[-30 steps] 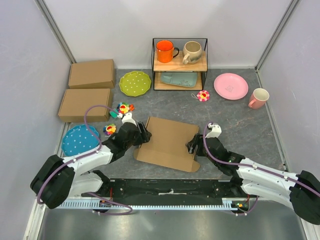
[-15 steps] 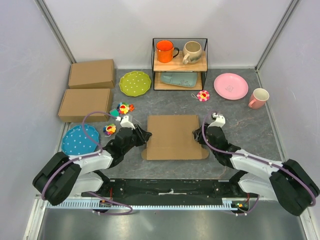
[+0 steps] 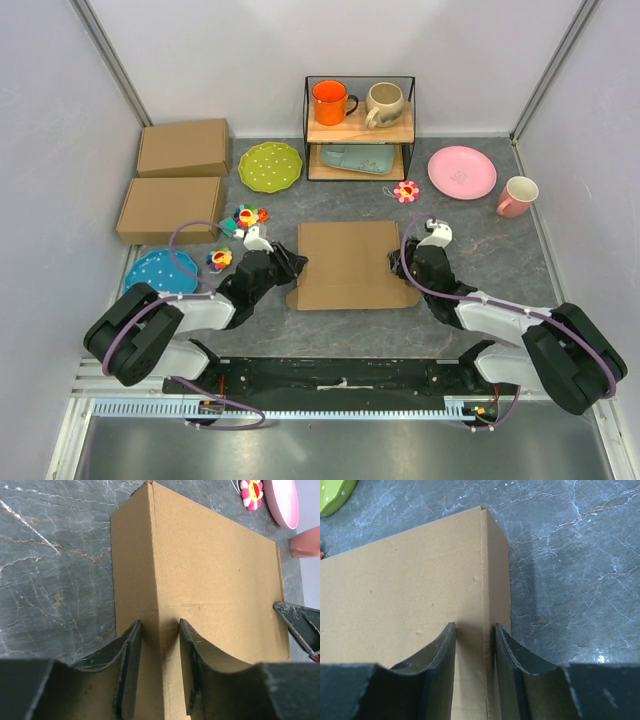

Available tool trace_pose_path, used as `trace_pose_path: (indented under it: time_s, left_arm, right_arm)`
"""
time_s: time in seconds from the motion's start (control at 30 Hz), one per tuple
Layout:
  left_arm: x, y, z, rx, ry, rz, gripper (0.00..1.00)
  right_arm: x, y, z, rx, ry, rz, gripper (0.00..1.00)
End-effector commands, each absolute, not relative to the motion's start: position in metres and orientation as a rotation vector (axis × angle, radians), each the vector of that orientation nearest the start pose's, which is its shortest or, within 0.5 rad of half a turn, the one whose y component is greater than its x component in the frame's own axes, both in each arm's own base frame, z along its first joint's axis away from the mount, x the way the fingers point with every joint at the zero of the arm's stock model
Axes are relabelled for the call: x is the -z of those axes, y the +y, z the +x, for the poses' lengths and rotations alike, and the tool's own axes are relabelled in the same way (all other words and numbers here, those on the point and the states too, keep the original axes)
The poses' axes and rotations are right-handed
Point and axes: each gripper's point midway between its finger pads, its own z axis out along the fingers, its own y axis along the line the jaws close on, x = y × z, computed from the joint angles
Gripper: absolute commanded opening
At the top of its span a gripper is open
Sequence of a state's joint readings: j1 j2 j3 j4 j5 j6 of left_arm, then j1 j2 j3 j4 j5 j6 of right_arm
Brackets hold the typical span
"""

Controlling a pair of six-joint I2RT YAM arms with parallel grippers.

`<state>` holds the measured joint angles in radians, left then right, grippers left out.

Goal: Fold the paper box

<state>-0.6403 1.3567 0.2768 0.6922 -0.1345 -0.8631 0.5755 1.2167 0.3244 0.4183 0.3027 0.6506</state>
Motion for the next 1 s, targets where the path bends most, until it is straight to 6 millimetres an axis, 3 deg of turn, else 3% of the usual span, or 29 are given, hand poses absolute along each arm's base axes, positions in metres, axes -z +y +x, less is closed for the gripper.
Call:
trace_pose_path:
  time_s: [0.0, 0.1, 0.2, 0.3, 0.4, 0.47, 0.6, 0.67, 0.97]
  left_arm:
    - [-0.046, -0.237, 0.269, 0.871, 2.163, -0.269, 0.46]
    - [-0.05, -0.231, 0.273, 0.85, 2.146, -0.314, 0.58]
    - [-0.064, -0.229, 0.281, 0.84, 2.118, -0.323, 0.66]
    - [-0.07, -0.228, 0.29, 0.809, 2.125, -0.308, 0.69]
    - [-0.067, -0.229, 0.292, 0.813, 2.136, -0.299, 0.67]
    - [-0.062, -0.232, 0.29, 0.828, 2.147, -0.294, 0.59]
    - [-0.045, -0.233, 0.276, 0.877, 2.179, -0.296, 0.36]
    - [-0.041, -0.232, 0.274, 0.888, 2.174, -0.307, 0.26]
    - [-0.022, -0.228, 0.257, 0.911, 2.215, -0.318, 0.15]
  right_arm:
    - [-0.02, 0.174, 0.254, -0.555, 2.233, 0.169, 0.36]
    - [-0.029, 0.168, 0.255, -0.544, 2.202, 0.209, 0.57]
    - [-0.048, 0.162, 0.264, -0.509, 2.159, 0.236, 0.67]
    - [-0.059, 0.161, 0.271, -0.502, 2.141, 0.248, 0.7]
    - [-0.054, 0.165, 0.272, -0.534, 2.157, 0.249, 0.67]
    - [-0.046, 0.169, 0.27, -0.561, 2.178, 0.242, 0.63]
    - [-0.034, 0.173, 0.262, -0.602, 2.202, 0.244, 0.45]
    - [-0.027, 0.172, 0.257, -0.612, 2.214, 0.252, 0.42]
    - [-0.005, 0.17, 0.246, -0.62, 2.263, 0.295, 0.34]
